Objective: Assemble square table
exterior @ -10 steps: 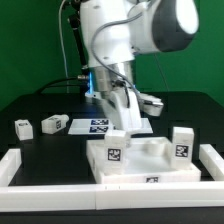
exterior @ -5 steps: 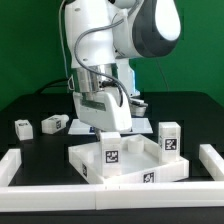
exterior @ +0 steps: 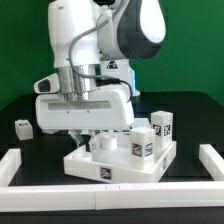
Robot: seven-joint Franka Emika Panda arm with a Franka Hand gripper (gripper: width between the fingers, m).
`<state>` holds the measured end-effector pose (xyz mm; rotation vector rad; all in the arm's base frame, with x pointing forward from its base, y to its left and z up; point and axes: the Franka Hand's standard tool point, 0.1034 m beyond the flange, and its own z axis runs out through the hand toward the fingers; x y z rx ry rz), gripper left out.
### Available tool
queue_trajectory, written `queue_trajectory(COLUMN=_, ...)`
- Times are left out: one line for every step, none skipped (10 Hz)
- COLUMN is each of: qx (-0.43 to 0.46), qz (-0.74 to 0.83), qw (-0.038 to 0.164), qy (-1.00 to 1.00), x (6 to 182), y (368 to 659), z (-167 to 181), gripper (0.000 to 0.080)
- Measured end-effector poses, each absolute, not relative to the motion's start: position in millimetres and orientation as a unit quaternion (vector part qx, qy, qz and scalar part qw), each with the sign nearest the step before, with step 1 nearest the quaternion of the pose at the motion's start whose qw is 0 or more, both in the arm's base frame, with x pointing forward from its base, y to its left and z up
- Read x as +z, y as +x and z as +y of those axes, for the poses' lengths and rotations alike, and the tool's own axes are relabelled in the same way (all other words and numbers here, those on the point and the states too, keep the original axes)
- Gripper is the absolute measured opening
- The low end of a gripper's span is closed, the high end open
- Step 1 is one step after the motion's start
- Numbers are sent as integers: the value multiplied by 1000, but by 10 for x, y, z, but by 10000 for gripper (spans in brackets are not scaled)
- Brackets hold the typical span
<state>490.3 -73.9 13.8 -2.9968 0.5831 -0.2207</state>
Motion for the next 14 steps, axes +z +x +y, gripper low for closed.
queue_trajectory(qx=-70, qz=182, qw=39, qy=-980, x=126, y=4878, z=-750, gripper=61)
queue_trajectory(qx=-70, qz=165, qw=37, qy=-983, x=124, y=4881, z=-764, gripper=61)
queue_trajectory(qx=-70, qz=126, qw=32, qy=-989, x=123, y=4885, z=-775, gripper=61)
queue_trajectory(qx=-69, qz=106, qw=29, qy=-992, x=123, y=4901, z=-770, gripper=61)
queue_trajectory(qx=-76, qz=18, qw=17, qy=-997, x=148, y=5064, z=-721, gripper=61)
queue_trajectory(qx=-83, qz=-67, qw=4, qy=-994, x=160, y=5222, z=-645, gripper=61)
queue_trajectory(qx=-83, qz=-124, qw=-5, qy=-989, x=163, y=5298, z=-569, gripper=61)
queue_trajectory(qx=-82, qz=-148, qw=-9, qy=-986, x=159, y=5283, z=-612, gripper=61)
queue_trajectory(qx=-81, qz=-167, qw=-12, qy=-982, x=164, y=5293, z=-625, gripper=61)
queue_trajectory(qx=-81, qz=-181, qw=-14, qy=-980, x=167, y=5299, z=-623, gripper=61)
queue_trajectory(qx=-79, qz=-216, qw=-19, qy=-973, x=172, y=5306, z=-630, gripper=61)
queue_trajectory(qx=-73, qz=-276, qw=-23, qy=-958, x=204, y=5358, z=-639, gripper=61)
queue_trajectory(qx=-72, qz=-348, qw=-31, qy=-934, x=244, y=5464, z=-695, gripper=61)
queue_trajectory(qx=-75, qz=-418, qw=-40, qy=-905, x=256, y=5559, z=-777, gripper=61)
